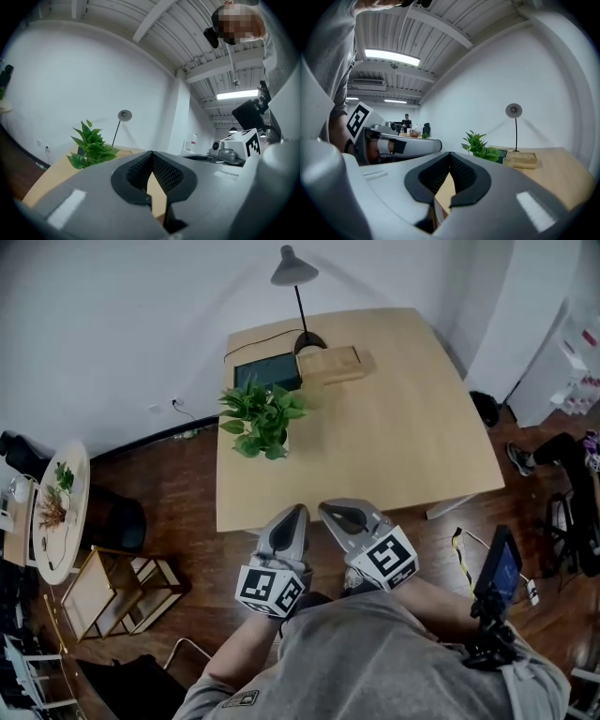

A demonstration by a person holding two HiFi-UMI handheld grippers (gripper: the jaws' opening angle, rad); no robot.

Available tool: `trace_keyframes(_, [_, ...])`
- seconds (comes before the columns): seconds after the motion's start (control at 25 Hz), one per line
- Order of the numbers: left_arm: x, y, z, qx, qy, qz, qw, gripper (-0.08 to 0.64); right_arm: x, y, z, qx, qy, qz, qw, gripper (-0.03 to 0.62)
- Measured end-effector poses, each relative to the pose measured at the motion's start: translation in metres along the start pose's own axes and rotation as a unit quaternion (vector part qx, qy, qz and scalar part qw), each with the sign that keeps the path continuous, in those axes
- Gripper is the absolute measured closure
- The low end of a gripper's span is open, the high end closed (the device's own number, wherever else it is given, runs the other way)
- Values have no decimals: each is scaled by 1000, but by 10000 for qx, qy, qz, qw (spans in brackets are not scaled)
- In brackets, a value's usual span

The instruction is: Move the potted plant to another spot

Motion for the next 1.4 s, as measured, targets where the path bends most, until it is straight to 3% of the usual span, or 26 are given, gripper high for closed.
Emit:
trace_keyframes(0.36, [10, 50, -38, 171, 81, 14, 9998, 560, 4, -39, -59, 172, 11, -107, 9998, 586])
trace_keyframes(0.92, [25, 147, -80, -246, 232, 132, 9993, 560, 4, -67, -148, -355, 250, -168, 9989, 588])
trace_keyframes(1.2, [26, 165, -95, -344, 270, 140, 9989, 560, 6, -74, -166, -438, 313, -193, 9984, 588])
trace_keyframes(1.4, [21, 168, -106, -172, 282, 237, 9992, 560, 2, -89, -170, -311, 408, -193, 9985, 587])
Point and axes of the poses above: the fingertips, and each gripper's own axes: z backward along the fingers, y to its left, x out of its top, the point moved 8 cm from there along z, backward along the fingers, and after that the axes turned 2 degrees about z, right-handed, at the moved point
